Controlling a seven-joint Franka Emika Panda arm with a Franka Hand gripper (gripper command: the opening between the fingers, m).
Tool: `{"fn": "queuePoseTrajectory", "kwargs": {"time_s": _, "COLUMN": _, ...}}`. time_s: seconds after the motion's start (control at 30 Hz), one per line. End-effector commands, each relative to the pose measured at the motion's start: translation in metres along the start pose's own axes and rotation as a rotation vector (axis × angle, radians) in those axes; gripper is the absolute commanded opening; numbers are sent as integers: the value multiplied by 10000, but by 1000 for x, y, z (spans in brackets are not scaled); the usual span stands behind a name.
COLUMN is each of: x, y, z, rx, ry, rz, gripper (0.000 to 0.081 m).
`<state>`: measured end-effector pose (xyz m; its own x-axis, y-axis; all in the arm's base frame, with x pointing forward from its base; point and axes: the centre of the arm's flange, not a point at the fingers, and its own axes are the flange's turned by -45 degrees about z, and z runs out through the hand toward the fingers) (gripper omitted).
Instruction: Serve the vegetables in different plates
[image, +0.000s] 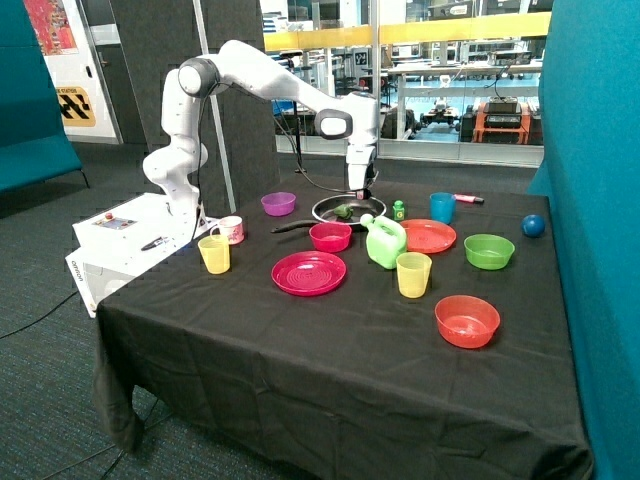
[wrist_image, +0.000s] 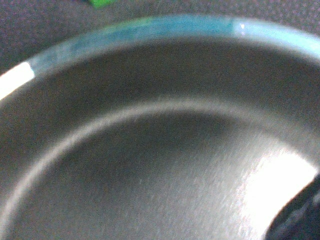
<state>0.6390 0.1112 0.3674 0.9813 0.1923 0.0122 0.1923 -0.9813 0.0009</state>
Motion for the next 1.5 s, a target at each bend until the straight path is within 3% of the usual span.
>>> {"fn": "queuePoseTrajectory", "kwargs": {"time_s": 0.0, "x": 36, "y": 10, "z": -12, "rx": 8, "ry": -123, "rz": 145, "gripper": 0}}
{"fn": "queuePoseTrajectory", "kwargs": {"time_s": 0.53, "x": 86, "y": 28, "z": -7, "rx": 6, "ry": -123, "rz": 489, "gripper": 0}}
{"fn": "queuePoseTrajectory", "kwargs": {"time_s": 1.0, "x": 110, "y": 37, "z": 24, "rx": 5, "ry": -123, "rz": 730, "gripper": 0}}
{"fn": "queuePoseTrajectory", "kwargs": {"time_s": 1.47, "x": 135, "y": 64, "z": 32, "rx": 4, "ry": -123, "rz": 825, "gripper": 0}}
